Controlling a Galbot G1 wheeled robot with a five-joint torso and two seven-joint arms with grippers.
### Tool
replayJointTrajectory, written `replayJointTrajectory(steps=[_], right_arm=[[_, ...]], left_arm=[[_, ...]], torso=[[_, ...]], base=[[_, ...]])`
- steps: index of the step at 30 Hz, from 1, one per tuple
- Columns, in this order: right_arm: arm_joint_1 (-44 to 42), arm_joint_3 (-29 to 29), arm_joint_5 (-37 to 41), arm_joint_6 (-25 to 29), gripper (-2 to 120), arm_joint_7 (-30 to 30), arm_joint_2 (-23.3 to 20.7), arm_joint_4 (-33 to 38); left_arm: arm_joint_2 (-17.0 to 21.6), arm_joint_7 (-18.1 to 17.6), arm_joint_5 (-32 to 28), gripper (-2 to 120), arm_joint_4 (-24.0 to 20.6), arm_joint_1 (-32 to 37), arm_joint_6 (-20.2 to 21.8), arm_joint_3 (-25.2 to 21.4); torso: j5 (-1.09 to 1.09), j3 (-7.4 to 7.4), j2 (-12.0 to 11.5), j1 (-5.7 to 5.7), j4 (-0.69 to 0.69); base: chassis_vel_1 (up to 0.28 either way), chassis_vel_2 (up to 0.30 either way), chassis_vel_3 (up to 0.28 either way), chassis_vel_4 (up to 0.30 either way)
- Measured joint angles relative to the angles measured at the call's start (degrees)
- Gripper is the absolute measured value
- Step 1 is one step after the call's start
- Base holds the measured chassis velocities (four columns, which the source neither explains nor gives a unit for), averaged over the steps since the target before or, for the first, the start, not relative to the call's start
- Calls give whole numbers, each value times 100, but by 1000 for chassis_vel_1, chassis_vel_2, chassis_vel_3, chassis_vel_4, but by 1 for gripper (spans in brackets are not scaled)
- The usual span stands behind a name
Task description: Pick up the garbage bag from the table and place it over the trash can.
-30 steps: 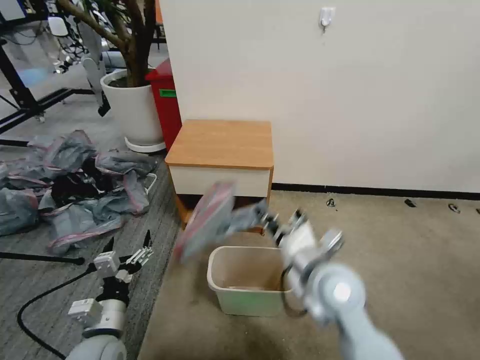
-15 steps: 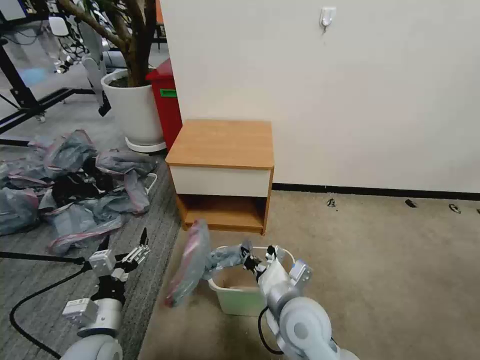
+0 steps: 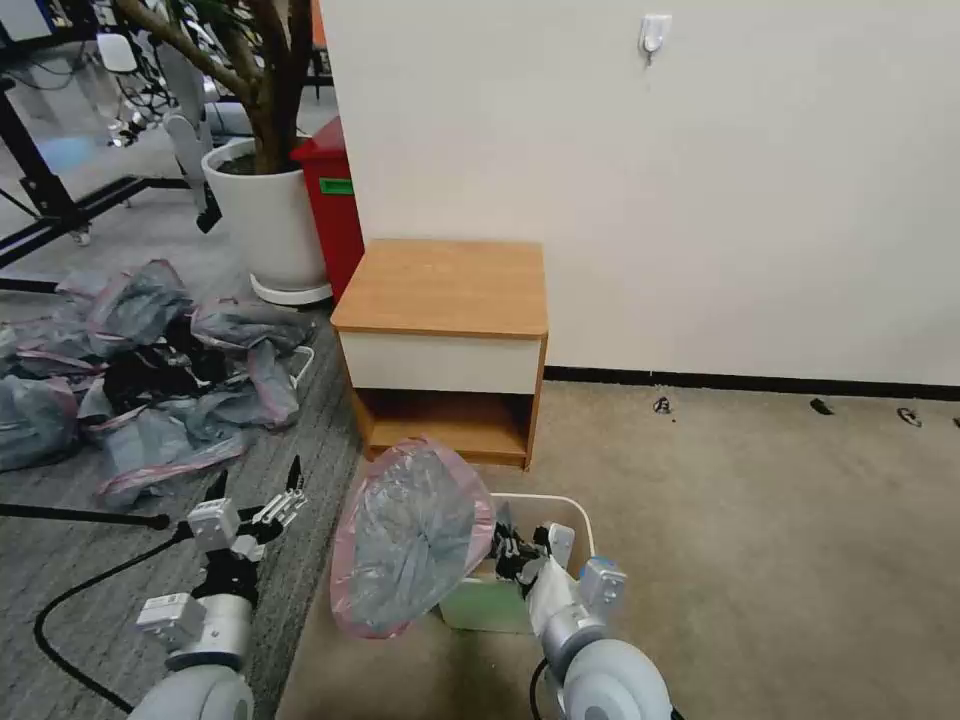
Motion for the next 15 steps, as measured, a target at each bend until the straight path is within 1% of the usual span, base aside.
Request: replayJointTrajectory(steps=[1,2,3,4,6,7,10,11,12,15], right_arm=[[-19,9,-100,2,32,-7,-45,23],[-32,21,-137,3,35,-8,-76,51],[-32,21,-137,3,35,-8,-76,51],[-47,37,-157,3,38,-9,-101,87],[-102,118,-231,3,50,-8,-172,181],[-102,118,-231,3,50,-8,-172,181],[-129,195,-315,3,65,-3,-210,232],[-130,218,-343,3,68,2,-211,232],[-130,218,-343,3,68,2,-211,232],[-130,337,-419,-1,83,22,-228,277]], left_arm=[[0,5,4,100,0,2,0,12],[0,10,7,100,1,3,0,21],[0,10,7,100,1,3,0,21],[0,15,15,100,1,4,0,29],[-2,57,131,100,1,5,-18,48],[-2,57,131,100,1,5,-18,48],[2,124,233,100,9,-5,-44,72],[2,131,243,100,11,-14,-48,82],[2,131,243,100,11,-14,-48,82],[9,155,258,100,-28,-21,-59,129]], torso=[[0,0,0,0,0],[0,0,0,0,0],[0,0,0,0,0],[0,0,0,0,0],[0,0,0,0,0],[0,0,0,0,0],[0,0,0,0,0],[0,0,0,0,0],[0,0,0,0,0],[0,0,0,0,0]], base=[[0,0,0,0],[0,0,0,0],[0,0,0,0],[0,0,0,0],[0,0,0,0],[0,0,0,0],[0,0,0,0],[0,0,0,0],[0,0,0,0],[0,0,0,0]])
